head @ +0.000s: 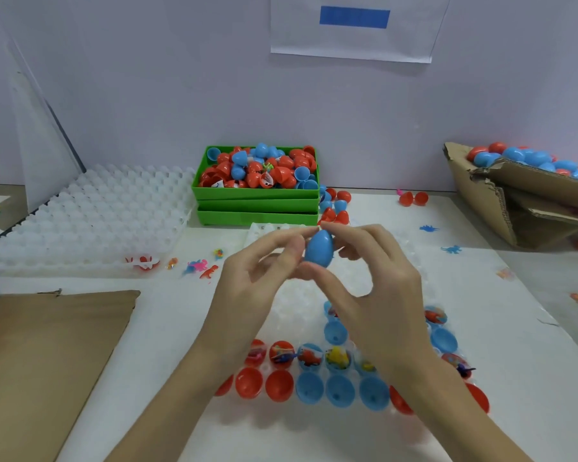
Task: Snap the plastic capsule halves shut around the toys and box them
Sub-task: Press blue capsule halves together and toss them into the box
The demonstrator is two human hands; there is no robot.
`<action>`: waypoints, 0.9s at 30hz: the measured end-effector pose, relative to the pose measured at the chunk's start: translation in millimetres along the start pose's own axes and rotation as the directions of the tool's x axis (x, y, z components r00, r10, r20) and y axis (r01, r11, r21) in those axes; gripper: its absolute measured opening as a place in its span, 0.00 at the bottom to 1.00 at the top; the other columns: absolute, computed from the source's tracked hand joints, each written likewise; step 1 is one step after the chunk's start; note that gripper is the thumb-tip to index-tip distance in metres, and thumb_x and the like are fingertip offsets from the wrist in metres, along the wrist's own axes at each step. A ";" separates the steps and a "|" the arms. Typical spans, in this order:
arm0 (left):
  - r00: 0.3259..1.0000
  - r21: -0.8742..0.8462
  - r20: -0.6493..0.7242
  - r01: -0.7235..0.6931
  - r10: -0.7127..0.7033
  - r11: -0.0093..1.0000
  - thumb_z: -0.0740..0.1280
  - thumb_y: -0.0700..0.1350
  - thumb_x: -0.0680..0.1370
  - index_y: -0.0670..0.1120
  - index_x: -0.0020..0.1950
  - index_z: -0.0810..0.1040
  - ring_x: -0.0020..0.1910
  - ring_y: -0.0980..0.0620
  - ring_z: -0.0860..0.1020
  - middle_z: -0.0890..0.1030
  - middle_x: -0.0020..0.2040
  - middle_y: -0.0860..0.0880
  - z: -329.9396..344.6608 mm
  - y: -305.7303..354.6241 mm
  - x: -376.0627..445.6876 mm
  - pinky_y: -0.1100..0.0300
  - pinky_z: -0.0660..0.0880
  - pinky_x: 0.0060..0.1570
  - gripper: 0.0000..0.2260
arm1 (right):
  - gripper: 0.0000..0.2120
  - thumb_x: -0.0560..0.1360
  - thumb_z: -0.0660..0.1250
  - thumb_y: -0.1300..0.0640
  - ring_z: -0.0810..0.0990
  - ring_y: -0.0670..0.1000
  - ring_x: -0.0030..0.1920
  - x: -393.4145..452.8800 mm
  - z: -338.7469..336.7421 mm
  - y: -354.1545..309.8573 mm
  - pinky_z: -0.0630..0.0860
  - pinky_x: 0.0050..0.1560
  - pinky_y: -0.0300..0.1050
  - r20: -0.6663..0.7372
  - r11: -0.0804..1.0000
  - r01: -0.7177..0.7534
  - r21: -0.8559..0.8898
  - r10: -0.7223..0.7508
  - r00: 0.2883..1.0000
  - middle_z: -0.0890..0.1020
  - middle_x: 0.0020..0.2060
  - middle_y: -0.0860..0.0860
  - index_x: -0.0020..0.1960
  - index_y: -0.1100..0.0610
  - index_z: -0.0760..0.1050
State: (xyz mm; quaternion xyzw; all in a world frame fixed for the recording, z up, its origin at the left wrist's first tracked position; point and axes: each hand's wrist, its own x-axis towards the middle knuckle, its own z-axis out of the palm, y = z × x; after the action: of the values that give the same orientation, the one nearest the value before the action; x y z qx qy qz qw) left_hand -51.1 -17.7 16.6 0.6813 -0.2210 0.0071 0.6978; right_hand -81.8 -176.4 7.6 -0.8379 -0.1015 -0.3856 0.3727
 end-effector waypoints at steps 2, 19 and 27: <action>0.996 -0.139 0.038 0.086 -0.081 0.987 0.68 0.50 0.83 0.47 0.62 0.85 0.58 0.43 0.85 0.86 0.59 0.45 -1.9 -2.7 1.9 0.49 0.80 0.64 0.12 | 0.22 0.75 0.75 0.49 0.79 0.50 0.51 -0.5 0.8 2.4 0.78 0.55 0.40 0.014 0.992 0.083 -0.094 -0.082 0.997 0.81 0.53 0.52 0.65 0.59 0.80; 0.991 -0.170 -0.061 0.107 -0.119 0.980 0.67 0.59 0.78 0.51 0.53 0.88 0.56 0.51 0.84 0.87 0.50 0.48 8.0 -9.0 1.6 0.52 0.76 0.65 0.15 | 0.22 0.76 0.74 0.56 0.80 0.44 0.56 -1.5 0.5 -1.9 0.73 0.63 0.29 0.061 0.996 0.084 0.020 -0.085 0.994 0.84 0.57 0.50 0.68 0.62 0.79; 0.985 0.070 -0.161 0.074 -0.062 0.995 0.60 0.56 0.84 0.47 0.53 0.86 0.42 0.52 0.87 0.88 0.44 0.49 0.8 -8.6 8.1 0.68 0.80 0.45 0.19 | 0.21 0.77 0.67 0.41 0.76 0.43 0.46 9.8 -13.0 1.8 0.74 0.49 0.30 0.188 0.990 -0.102 -0.098 0.119 0.975 0.79 0.47 0.44 0.66 0.49 0.80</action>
State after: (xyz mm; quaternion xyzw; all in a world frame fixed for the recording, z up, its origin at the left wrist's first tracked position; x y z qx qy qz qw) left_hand -41.3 -21.4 11.0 0.7116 -0.1408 0.0458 0.6868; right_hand -81.7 -188.0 19.3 -0.8912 -0.0736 -0.2853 0.3449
